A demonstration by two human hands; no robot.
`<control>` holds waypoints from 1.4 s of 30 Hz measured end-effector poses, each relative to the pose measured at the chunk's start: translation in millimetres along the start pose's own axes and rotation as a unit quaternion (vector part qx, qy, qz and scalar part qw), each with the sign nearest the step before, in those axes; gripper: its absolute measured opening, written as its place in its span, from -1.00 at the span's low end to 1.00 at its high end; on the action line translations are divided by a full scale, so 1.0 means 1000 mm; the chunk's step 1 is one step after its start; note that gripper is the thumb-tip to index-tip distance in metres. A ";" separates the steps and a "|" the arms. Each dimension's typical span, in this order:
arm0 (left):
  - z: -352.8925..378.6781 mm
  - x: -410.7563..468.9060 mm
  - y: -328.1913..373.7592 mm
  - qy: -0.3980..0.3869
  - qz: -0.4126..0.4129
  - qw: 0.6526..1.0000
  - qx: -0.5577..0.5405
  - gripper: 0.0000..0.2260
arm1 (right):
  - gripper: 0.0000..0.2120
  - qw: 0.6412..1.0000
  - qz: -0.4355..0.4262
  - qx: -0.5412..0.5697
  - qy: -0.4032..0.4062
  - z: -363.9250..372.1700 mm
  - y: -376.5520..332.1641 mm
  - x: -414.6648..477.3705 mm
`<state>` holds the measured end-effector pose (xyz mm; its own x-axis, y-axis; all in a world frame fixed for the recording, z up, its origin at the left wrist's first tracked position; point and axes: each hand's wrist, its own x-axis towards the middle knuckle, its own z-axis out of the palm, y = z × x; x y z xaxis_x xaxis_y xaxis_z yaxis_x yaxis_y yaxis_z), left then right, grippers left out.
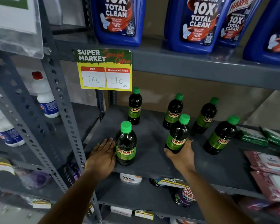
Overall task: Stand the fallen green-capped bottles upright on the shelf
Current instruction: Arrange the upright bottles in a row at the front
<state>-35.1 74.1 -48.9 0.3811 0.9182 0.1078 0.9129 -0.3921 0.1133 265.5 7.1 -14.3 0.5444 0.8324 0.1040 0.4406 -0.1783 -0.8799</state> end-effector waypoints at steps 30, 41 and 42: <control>0.003 -0.003 -0.001 0.011 0.007 1.000 -0.012 -0.31 | 0.02 0.958 0.033 0.086 0.272 -0.087 0.028 0.013; 0.001 -0.003 -0.002 0.014 0.012 1.000 -0.014 -0.32 | -0.12 0.987 0.093 -0.021 0.128 -0.124 0.070 0.083; 0.000 -0.003 -0.002 0.015 0.012 1.000 -0.015 -0.32 | -0.13 0.987 0.089 -0.020 0.130 -0.123 0.069 0.081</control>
<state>-37.8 71.8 -49.9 0.3975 0.9067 0.1410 0.8987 -0.4157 0.1395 428.0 -2.9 -9.9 0.7780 0.6244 0.0699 0.3466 -0.3337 -0.8766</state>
